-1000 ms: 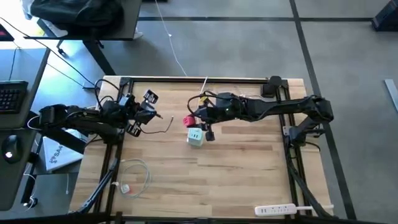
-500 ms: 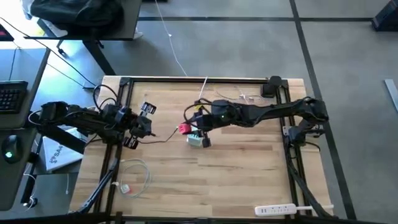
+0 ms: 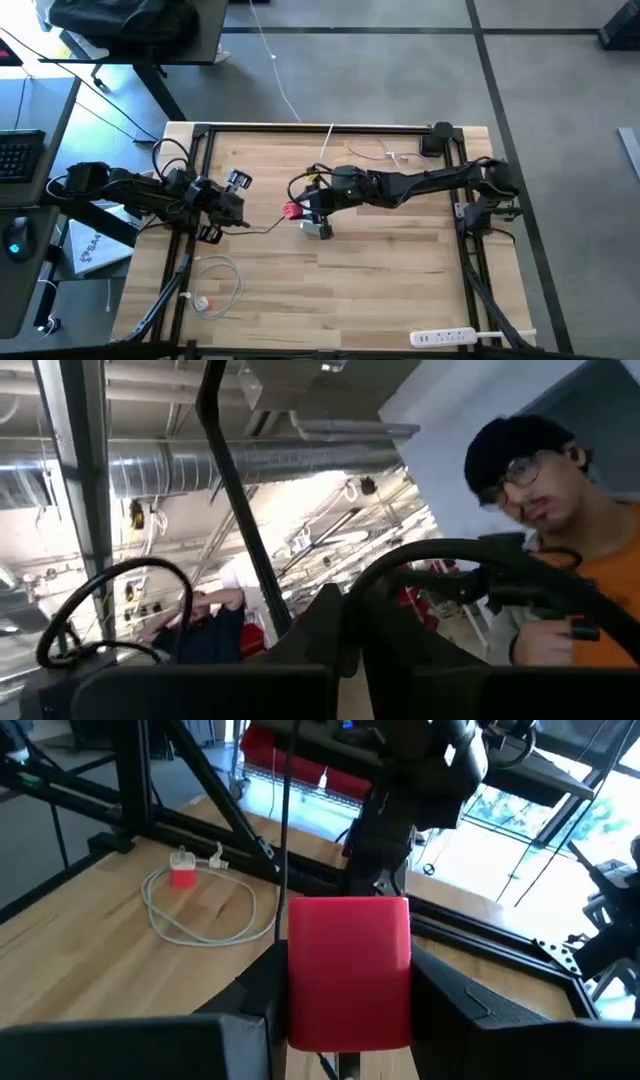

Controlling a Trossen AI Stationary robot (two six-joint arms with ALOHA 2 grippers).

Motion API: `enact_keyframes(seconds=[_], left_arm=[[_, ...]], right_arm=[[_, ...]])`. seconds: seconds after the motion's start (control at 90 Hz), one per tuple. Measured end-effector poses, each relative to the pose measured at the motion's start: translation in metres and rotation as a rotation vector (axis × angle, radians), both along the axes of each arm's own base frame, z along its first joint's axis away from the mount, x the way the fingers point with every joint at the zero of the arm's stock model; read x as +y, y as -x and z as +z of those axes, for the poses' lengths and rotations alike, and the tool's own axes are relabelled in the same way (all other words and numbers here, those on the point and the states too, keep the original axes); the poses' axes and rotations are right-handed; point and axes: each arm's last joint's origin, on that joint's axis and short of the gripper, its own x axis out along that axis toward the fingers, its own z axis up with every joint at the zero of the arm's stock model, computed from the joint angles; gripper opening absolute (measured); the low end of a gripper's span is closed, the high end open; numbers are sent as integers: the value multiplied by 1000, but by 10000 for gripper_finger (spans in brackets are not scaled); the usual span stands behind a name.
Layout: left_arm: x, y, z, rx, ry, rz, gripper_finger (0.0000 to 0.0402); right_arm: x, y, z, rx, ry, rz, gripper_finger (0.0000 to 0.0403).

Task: Insert USB
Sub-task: Insert the black charger cable into the pink charger adapter

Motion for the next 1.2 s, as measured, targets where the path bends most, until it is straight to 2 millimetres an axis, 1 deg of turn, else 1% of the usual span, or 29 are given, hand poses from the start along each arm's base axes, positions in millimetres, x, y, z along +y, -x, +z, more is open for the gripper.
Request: enact_keyframes(seconds=[0.178,0.333,0.411,0.489,0.589,0.667,0.744,0.978,1.078,1.2], left_arm=[[2,-8,-8,94,29,88,3],[4,-13,-14,155,29,146,3],[4,-14,-16,177,18,153,3],[4,-15,-18,194,18,155,3],[4,-15,-18,197,18,155,3],[4,-15,-18,201,19,156,3],[5,-16,-19,208,27,185,3],[10,-18,-18,192,103,384,3],[12,-18,-18,183,129,448,3],[13,-18,-15,175,142,468,3]], right_arm=[[4,-1,-2,-5,33,24,115],[16,-1,0,-47,138,87,115],[19,-1,2,-70,193,89,115],[19,-1,3,-83,265,95,115],[16,-1,3,-88,371,62,115],[15,-1,3,-81,399,15,115],[14,-2,3,-77,373,-42,115],[6,-2,4,-59,209,-250,115],[3,-1,4,-50,158,-278,115],[-3,0,3,-29,89,-313,115]])
